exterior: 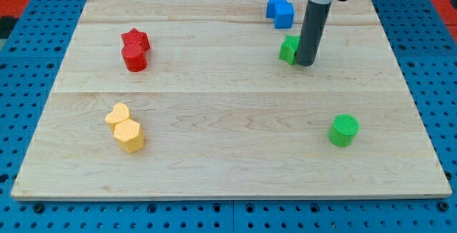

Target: Move the green star closer to the blue cube

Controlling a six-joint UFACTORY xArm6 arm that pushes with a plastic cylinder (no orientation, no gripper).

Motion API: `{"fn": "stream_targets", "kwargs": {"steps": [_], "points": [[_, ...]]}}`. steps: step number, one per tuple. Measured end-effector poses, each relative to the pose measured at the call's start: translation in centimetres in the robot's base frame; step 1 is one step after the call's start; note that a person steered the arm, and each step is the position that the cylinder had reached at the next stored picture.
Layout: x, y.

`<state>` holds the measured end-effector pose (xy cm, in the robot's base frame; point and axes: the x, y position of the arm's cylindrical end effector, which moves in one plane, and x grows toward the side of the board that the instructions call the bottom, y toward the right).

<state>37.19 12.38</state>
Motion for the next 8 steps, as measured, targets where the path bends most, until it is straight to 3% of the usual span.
{"fn": "stream_targets", "kwargs": {"steps": [2,4,8], "points": [[3.4,0.4],[3.4,-0.4],[-3.7,-2.2]]}}
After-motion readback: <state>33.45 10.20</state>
